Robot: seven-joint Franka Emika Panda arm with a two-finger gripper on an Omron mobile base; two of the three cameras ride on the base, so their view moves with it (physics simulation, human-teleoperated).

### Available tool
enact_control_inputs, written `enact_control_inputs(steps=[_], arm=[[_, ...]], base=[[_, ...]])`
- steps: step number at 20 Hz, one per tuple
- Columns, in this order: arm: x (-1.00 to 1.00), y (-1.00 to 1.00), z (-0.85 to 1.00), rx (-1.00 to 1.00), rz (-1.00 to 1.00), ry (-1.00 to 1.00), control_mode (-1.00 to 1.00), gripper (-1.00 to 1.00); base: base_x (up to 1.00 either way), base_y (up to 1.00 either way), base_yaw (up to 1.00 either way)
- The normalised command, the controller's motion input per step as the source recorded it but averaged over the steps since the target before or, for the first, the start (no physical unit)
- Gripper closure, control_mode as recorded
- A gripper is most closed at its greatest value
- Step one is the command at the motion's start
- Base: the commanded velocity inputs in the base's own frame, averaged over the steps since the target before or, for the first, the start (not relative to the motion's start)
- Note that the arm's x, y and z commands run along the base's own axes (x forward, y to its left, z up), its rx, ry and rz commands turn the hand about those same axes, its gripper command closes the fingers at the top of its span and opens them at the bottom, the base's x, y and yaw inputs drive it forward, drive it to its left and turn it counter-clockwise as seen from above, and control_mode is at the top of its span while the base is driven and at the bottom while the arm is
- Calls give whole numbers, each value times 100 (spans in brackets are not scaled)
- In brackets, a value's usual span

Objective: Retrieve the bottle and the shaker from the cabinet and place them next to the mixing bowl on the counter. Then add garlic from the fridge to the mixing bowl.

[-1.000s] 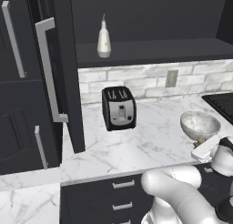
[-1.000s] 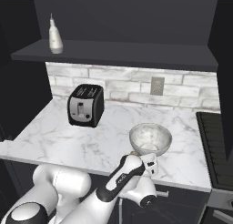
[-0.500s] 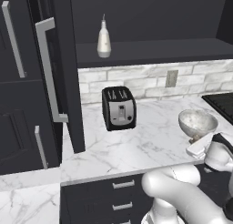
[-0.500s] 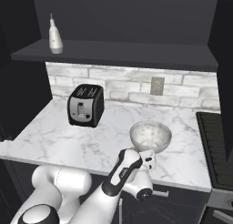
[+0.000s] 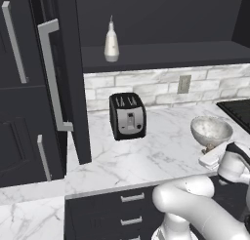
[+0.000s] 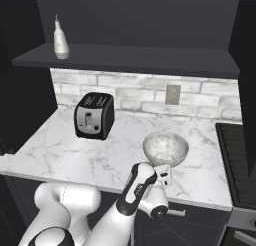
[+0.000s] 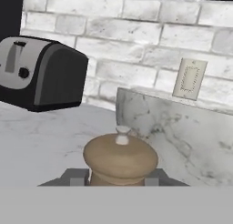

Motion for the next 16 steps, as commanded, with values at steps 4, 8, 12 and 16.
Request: enact_control_inputs(steps=[4,8,12,16], arm=[[0,0,-30,0,0,0,-100,-100],[0,0,-24,0,0,0,-100,-100],[0,0,-15,0,0,0,-100,-100],[0,0,-1,0,0,0,-100,-100]], base=[[0,0,0],[0,0,0],[0,0,0],[0,0,0]])
